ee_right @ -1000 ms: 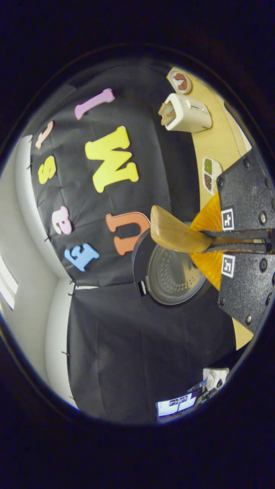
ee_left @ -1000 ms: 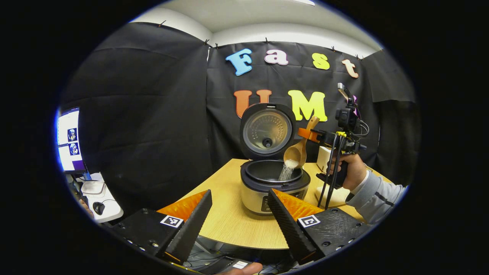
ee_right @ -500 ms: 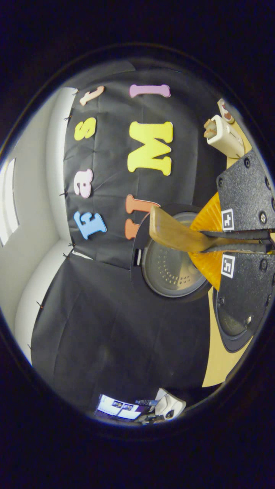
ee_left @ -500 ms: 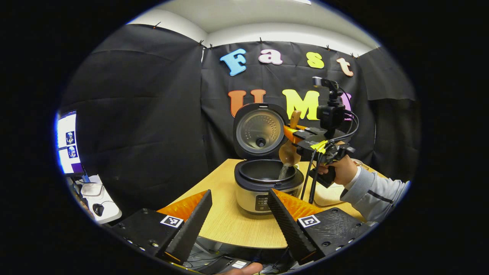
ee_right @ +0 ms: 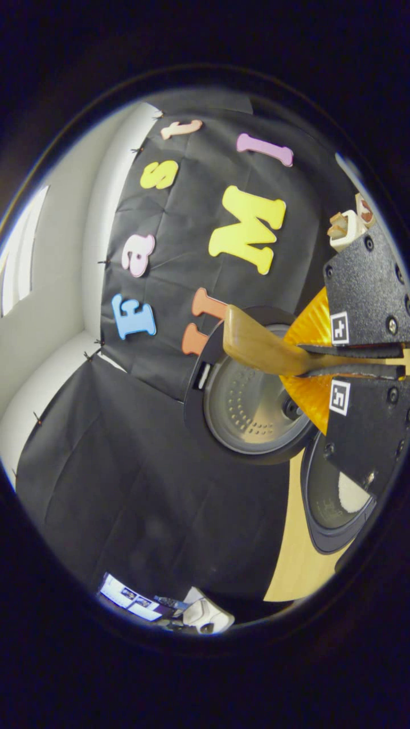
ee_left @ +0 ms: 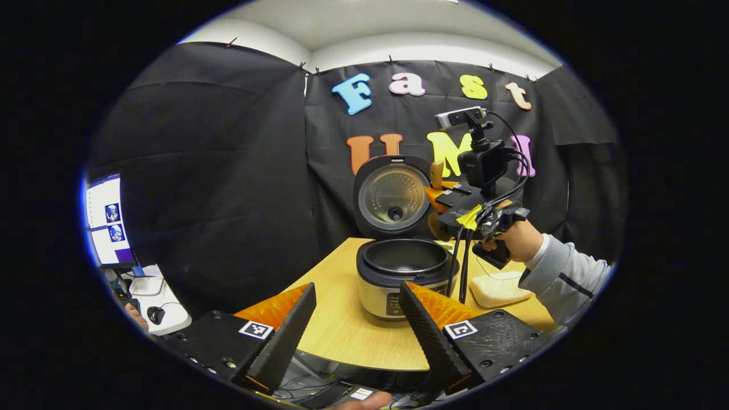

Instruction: Close the left gripper, press the button to open the rice cooker; take a wooden spoon from the chopstick holder with the right hand, scoop a spoonful of rice and pour it into the rice cooker, then put the wooden spoon back into the chopstick holder.

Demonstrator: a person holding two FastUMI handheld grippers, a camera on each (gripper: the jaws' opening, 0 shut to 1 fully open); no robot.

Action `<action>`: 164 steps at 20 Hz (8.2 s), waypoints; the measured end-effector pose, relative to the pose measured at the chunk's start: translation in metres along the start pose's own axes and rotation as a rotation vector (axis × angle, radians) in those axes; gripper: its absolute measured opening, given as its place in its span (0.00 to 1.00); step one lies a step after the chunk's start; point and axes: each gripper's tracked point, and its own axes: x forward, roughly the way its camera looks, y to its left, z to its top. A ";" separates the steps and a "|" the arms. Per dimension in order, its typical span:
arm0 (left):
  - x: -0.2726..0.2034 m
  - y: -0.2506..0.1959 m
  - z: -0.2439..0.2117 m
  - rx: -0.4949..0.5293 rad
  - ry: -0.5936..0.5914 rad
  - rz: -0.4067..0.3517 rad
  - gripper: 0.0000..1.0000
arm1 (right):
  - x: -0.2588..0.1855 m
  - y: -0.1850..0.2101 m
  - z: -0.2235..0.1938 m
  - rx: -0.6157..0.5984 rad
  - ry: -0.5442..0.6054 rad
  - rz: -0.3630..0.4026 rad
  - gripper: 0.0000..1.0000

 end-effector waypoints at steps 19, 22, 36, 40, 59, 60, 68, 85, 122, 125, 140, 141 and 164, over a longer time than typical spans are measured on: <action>0.032 -0.093 0.054 0.040 -0.110 -0.110 0.94 | -0.126 -0.267 -0.053 0.288 0.134 -0.363 0.10; 0.037 -0.104 0.059 0.024 -0.129 -0.124 0.94 | -0.150 -0.310 -0.072 0.311 0.165 -0.437 0.10; 0.070 -0.116 0.045 0.038 -0.090 -0.120 0.94 | -0.177 -0.372 -0.170 0.379 0.267 -0.561 0.12; 0.075 -0.112 0.039 0.020 -0.071 -0.111 0.94 | -0.179 -0.383 -0.192 0.380 0.288 -0.595 0.13; 0.119 -0.083 0.084 -0.052 -0.069 -0.070 0.94 | -0.236 -0.390 -0.201 0.472 0.243 -0.664 0.99; 0.124 -0.083 0.091 -0.048 -0.065 -0.076 0.94 | -0.243 -0.384 -0.199 0.472 0.246 -0.666 1.00; 0.157 -0.061 0.180 0.010 -0.130 -0.079 0.94 | -0.283 -0.329 -0.177 0.474 0.260 -0.623 0.99; 0.321 -0.067 0.246 -0.086 -0.265 -0.089 0.95 | -0.296 -0.281 -0.123 0.417 -0.029 -0.515 1.00; 0.214 -0.082 0.055 -0.060 0.186 -0.106 0.98 | -0.460 -0.255 -0.072 0.327 0.145 -0.581 1.00; 0.198 -0.080 0.047 -0.053 0.156 -0.111 0.98 | -0.451 -0.252 -0.061 0.300 0.140 -0.562 1.00; 0.165 -0.078 -0.018 -0.034 0.108 -0.072 0.99 | -0.435 -0.249 -0.023 0.258 0.128 -0.571 1.00; 0.165 -0.079 -0.018 -0.023 0.095 -0.070 0.99 | -0.432 -0.244 -0.025 0.264 0.134 -0.558 1.00; 0.141 -0.093 -0.011 -0.097 -0.010 -0.094 0.94 | -0.426 -0.230 -0.047 0.270 0.183 -0.559 1.00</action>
